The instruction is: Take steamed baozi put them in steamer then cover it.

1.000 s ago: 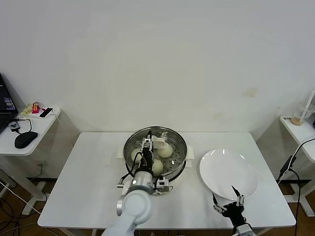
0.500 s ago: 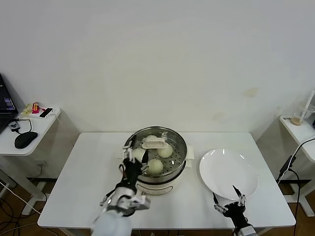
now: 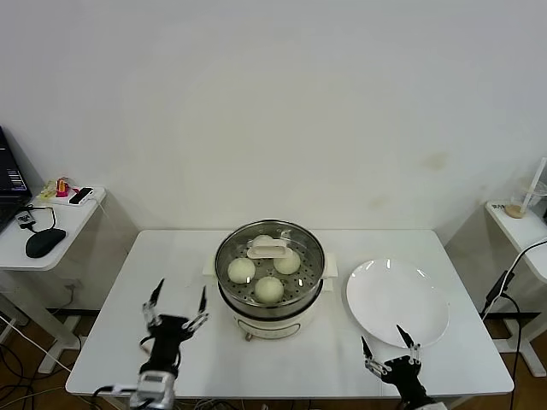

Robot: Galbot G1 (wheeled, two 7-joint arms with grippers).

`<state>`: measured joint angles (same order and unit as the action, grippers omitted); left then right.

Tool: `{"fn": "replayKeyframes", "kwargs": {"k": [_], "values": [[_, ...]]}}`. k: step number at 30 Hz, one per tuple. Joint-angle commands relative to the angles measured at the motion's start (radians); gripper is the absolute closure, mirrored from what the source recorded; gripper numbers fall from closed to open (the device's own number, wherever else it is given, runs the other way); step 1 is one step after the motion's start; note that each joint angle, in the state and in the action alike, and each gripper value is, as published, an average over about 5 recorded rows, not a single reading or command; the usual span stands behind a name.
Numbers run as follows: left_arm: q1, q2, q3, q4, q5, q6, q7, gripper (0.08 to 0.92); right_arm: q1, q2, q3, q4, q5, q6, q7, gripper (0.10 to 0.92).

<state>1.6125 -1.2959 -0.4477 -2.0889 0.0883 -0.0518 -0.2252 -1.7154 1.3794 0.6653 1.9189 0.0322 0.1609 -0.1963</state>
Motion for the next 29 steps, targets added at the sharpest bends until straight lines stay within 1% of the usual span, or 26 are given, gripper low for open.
{"fn": "replayKeyframes", "kwargs": {"k": [1,12,16,21,29], "values": [[0.254,-0.012,-0.152,0.008,-0.323,-0.166,-0.009,0.177,-0.166,-0.116,-0.04,0.118,0.144,-0.028,0.047,0.203],[0.33,-0.061,-0.152,-0.016,-0.287,-0.15,0.029,0.177,-0.17,-0.118,-0.067,0.13,0.135,-0.038,0.075,0.203],[0.354,-0.078,-0.151,-0.037,-0.304,-0.112,0.056,0.177,-0.168,-0.117,-0.068,0.129,0.105,-0.057,0.094,0.203],[0.353,-0.099,-0.151,-0.042,-0.304,-0.07,0.078,0.177,-0.153,-0.113,-0.081,0.114,0.103,-0.046,0.118,0.203],[0.346,-0.114,-0.142,-0.059,-0.305,-0.023,0.082,0.177,-0.158,-0.121,-0.073,0.133,0.112,-0.074,0.12,0.203]]}}
